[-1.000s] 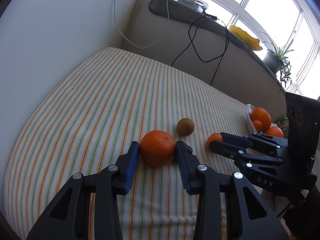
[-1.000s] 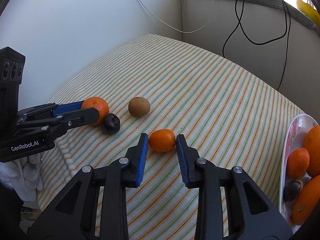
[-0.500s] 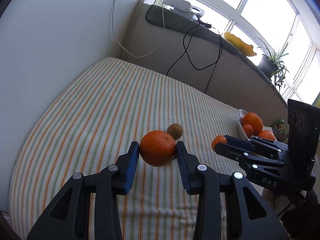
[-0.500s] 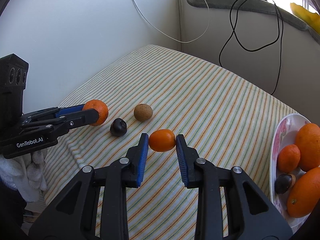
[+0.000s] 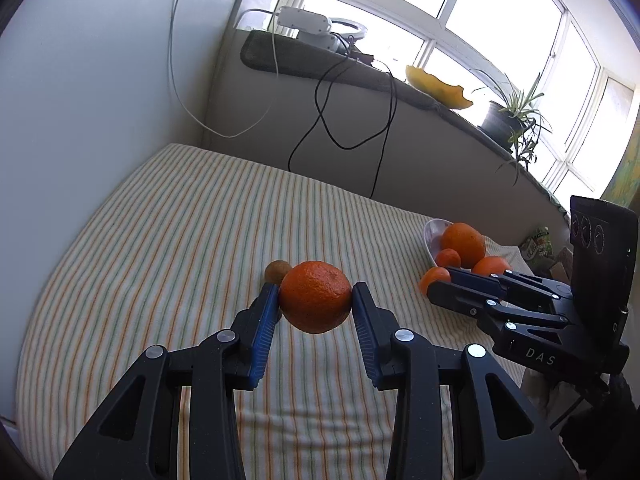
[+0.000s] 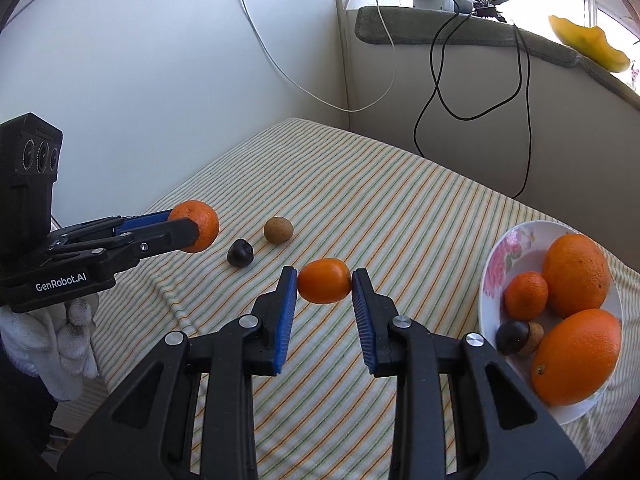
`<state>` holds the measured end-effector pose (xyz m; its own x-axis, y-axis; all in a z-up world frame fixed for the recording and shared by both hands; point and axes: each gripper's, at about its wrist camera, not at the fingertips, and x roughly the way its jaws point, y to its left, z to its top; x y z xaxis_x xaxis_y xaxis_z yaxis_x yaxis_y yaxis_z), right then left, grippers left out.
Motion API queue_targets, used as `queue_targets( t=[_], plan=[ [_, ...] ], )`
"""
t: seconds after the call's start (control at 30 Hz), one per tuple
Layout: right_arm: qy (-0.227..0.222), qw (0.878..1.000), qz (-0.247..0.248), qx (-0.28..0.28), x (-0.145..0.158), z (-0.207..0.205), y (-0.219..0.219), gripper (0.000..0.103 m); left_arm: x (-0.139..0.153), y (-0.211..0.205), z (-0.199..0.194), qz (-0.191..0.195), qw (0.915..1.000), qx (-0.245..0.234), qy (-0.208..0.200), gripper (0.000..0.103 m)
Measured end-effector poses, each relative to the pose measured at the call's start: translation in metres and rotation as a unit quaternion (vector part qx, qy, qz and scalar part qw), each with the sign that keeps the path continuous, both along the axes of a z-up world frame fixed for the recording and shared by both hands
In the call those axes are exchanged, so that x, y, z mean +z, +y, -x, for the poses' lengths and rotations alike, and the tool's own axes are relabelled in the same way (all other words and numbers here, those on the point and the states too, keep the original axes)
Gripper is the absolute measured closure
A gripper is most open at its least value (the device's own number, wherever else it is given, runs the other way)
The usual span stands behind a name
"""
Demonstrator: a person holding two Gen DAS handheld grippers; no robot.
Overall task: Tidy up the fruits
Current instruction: 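Carry the mandarin with the left tool while the right tool carries the tangerine over the plate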
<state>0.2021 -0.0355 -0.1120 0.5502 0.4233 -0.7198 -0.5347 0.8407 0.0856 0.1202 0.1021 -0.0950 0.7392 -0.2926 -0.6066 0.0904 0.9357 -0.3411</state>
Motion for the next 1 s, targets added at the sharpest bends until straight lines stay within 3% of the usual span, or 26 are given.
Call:
queue_targets(
  t=[1.0],
  plan=[
    [-0.040,0.992,-0.018,-0.121,0.045,0.010,-0.158,0.074,0.011,-0.104,-0.041,0.004,0.9958,-0.091,-0.007,0.067]
  ],
)
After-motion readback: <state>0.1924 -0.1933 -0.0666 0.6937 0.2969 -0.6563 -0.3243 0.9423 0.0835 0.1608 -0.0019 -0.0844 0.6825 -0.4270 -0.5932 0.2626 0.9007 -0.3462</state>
